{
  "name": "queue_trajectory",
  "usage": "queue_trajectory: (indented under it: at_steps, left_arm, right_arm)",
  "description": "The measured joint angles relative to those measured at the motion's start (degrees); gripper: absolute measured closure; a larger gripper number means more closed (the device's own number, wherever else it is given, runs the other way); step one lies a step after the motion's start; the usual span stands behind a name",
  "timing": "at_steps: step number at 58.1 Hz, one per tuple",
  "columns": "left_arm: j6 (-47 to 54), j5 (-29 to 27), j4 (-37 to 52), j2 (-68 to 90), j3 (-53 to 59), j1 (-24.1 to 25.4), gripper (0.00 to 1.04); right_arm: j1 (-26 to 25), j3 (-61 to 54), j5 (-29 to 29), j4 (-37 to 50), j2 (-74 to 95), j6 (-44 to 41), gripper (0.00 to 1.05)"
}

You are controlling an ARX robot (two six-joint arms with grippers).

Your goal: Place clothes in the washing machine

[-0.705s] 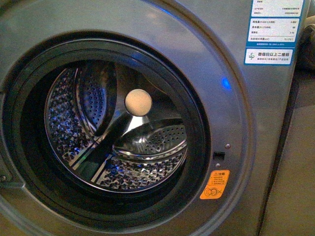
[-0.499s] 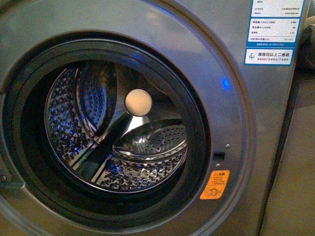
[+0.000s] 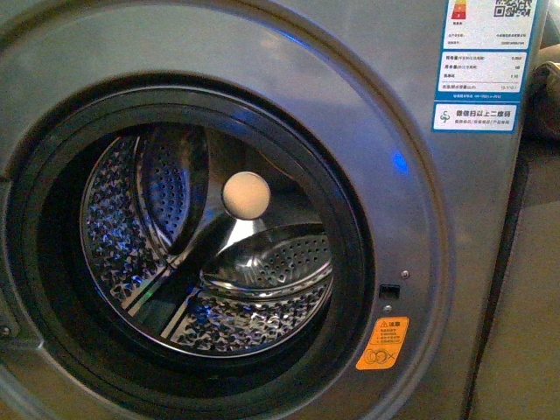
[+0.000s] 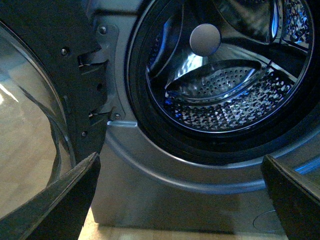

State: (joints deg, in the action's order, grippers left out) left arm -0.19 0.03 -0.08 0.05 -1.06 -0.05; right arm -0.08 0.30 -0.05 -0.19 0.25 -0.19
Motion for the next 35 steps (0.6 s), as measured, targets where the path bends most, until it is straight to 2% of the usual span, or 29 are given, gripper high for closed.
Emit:
queue_trajectory:
  at_steps: [10, 11, 13, 15, 16, 17, 19, 21, 35]
  left_arm:
    - [0.0, 0.0, 0.0, 0.0, 0.0, 0.0, 0.07]
    - [0.0, 0.0, 0.0, 0.0, 0.0, 0.0, 0.07]
    - [0.0, 0.0, 0.0, 0.0, 0.0, 0.0, 0.07]
    - [0.0, 0.0, 0.0, 0.0, 0.0, 0.0, 0.07]
    - [0.0, 0.0, 0.0, 0.0, 0.0, 0.0, 0.07]
    - [0.0, 0.0, 0.0, 0.0, 0.0, 0.0, 0.07]
    - [0.0, -0.1, 0.0, 0.0, 0.0, 0.0, 0.07]
    - [0.0, 0.0, 0.0, 0.0, 0.0, 0.0, 0.07]
    - [0.0, 0.0, 0.0, 0.0, 0.0, 0.0, 0.07]
  right_arm:
    - [0.0, 0.0, 0.0, 0.0, 0.0, 0.0, 0.07]
    - [-0.2, 0.0, -1.0, 0.1, 0.1, 0.4, 0.07]
    - [-1.9, 0.0, -6.7, 1.2, 0.7, 2.1, 0.07]
    - [-5.4, 0.0, -16.6, 3.0, 1.8, 4.5, 0.07]
    - [-5.8, 0.0, -16.6, 3.2, 1.9, 4.8, 0.07]
    - [-7.1, 0.0, -21.6, 3.7, 2.2, 6.3, 0.07]
    - [-9.2, 0.0, -27.8, 4.7, 2.7, 8.4, 0.07]
    - [-10.4, 0.0, -31.2, 5.4, 3.1, 9.6, 0.07]
    - [-14.7, 0.5, -35.8, 10.8, 6.3, 12.2, 0.07]
